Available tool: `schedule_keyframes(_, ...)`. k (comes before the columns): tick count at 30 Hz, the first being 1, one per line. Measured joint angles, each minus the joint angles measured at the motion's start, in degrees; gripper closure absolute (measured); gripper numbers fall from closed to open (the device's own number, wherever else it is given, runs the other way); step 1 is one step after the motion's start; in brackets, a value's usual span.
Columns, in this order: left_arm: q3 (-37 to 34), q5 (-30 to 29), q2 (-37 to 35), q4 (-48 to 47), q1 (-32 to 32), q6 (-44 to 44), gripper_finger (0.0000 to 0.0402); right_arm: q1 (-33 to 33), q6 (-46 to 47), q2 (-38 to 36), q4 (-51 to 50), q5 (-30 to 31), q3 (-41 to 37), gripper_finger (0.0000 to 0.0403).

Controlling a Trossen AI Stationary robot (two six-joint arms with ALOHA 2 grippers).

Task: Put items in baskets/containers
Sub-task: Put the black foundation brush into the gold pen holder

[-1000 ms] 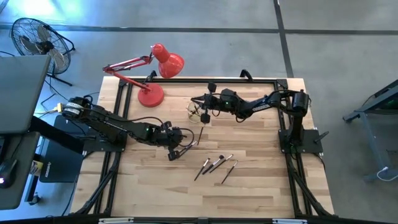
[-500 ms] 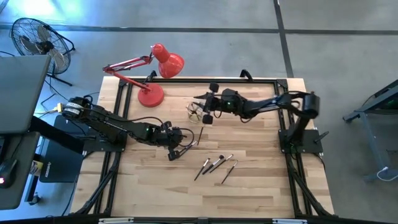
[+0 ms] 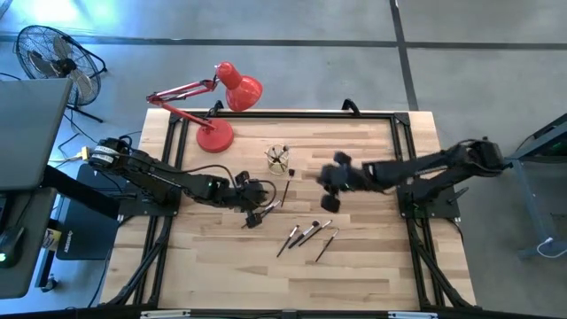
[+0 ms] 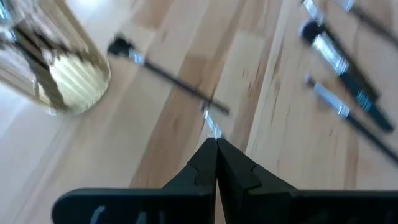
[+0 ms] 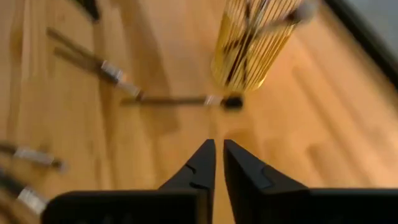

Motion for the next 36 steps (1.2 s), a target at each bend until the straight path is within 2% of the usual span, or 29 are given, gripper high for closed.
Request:
schedule_keyframes(3,0.00,-0.05,0.00,3.33,0.02,-0.07,0.0402,4.80,5.07,-3.35,3.17,2.77,-6.50,0.0400)
schedule_keyframes(8,1.41,-0.03,0.31,5.52,0.00,-3.03,0.0401,9.81,10.91,-7.54,12.95,4.10,-16.17,0.0390)
schedule_keyframes(12,6.30,0.98,5.48,3.78,-0.31,-4.67,0.0402,11.35,11.25,-9.59,16.87,3.92,-20.46,0.0395)
schedule_keyframes(19,20.12,3.39,15.50,-8.26,-1.57,-5.04,0.0402,11.65,10.69,-10.80,16.37,4.92,-21.96,0.0398)
schedule_keyframes(27,37.11,3.95,24.62,-15.23,-1.49,-5.06,0.0402,11.65,9.74,-10.78,15.39,2.57,-21.96,0.0401)
schedule_keyframes(30,41.01,3.26,26.26,-18.78,-1.49,-4.35,0.0402,11.65,9.74,-10.78,15.03,2.35,-21.94,0.0399)
schedule_keyframes(32,44.03,2.99,28.10,-17.60,-1.49,-4.18,0.0402,11.65,9.75,-10.78,14.54,2.04,-21.94,0.0397)
schedule_keyframes(36,45.54,1.36,29.27,-21.16,-1.49,-4.19,0.0401,11.65,10.42,-10.78,13.90,1.59,-21.94,0.0399)
